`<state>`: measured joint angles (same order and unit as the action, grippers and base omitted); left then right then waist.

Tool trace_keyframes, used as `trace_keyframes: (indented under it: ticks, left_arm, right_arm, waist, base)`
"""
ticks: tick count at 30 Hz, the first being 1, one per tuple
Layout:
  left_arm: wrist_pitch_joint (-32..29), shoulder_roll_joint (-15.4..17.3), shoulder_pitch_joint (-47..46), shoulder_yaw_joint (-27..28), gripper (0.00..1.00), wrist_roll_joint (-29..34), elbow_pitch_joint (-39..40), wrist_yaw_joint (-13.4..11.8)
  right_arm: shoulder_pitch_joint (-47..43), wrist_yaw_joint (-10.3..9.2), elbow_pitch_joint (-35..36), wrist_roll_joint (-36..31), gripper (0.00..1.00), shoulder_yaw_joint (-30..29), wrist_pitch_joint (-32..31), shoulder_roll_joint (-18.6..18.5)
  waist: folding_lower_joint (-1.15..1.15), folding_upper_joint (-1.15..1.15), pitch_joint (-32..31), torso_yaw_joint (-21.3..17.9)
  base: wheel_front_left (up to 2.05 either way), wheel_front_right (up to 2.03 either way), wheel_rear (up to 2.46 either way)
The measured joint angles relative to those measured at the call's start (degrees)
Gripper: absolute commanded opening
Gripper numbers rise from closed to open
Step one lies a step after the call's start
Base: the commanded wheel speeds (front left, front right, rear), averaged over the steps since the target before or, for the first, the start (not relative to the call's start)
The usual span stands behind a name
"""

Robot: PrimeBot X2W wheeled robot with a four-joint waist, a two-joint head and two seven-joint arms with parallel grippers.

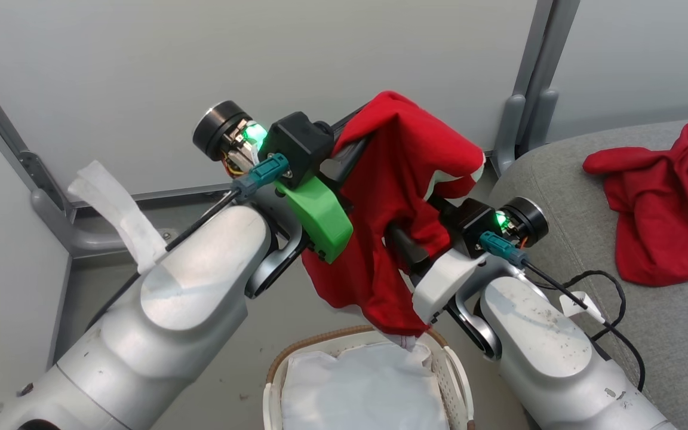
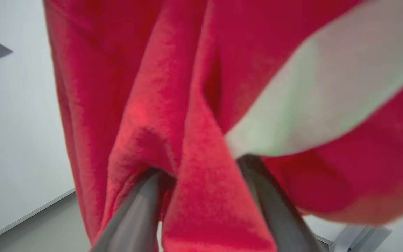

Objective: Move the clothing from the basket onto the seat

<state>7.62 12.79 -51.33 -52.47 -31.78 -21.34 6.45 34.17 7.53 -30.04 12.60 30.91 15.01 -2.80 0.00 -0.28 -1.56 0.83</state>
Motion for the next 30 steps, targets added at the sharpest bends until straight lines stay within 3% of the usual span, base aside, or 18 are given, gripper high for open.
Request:
trace_keyframes:
  ticks: [4,5,7,8,16,30]
  left_arm:
    - [0.4,0.9,2.7,0.3,0.00,-1.1,-0.1,-0.7]
    - [0.8,1.1,3.4,0.5,0.05,-1.4,-0.2,-1.0]
    - [1.7,1.4,4.8,1.1,0.60,-2.4,-0.4,-1.5]
    - [2.4,1.5,5.9,1.5,1.00,-3.1,-0.6,-1.7]
    - [6.2,1.8,13.2,2.7,1.00,-4.5,-2.4,-2.9]
    - [7.4,-1.0,24.2,7.8,1.00,-3.5,-2.6,-2.3]
  right_arm:
    - [0.0,0.00,0.8,-0.1,0.00,-0.9,0.0,0.0]
    - [0.0,0.00,1.2,-0.2,0.00,-1.3,0.0,0.0]
    - [-0.2,0.00,1.9,-0.6,0.00,-2.0,0.0,0.0]
    - [-0.5,0.00,2.4,-0.7,0.00,-2.4,0.0,0.0]
    - [-2.1,0.00,3.9,-2.5,0.00,-7.7,0.0,0.0]
    - [-4.8,0.00,6.2,-7.8,0.00,-18.7,0.0,0.0]
  waist:
    - [0.00,0.00,0.4,0.1]
    - [0.00,0.00,0.5,0.1]
    - [0.00,0.00,0.8,0.1]
    - [0.00,0.00,1.0,0.1]
    - [0.00,0.00,1.8,0.1]
    - [0.00,0.00,4.6,0.6]
  base:
    - [0.00,0.00,0.00]
    - [0.00,0.00,0.00]
    - [0.00,0.00,0.00]
    - [0.00,0.00,0.00]
    - [0.00,0.00,0.00]
    - [0.00,0.00,0.00]
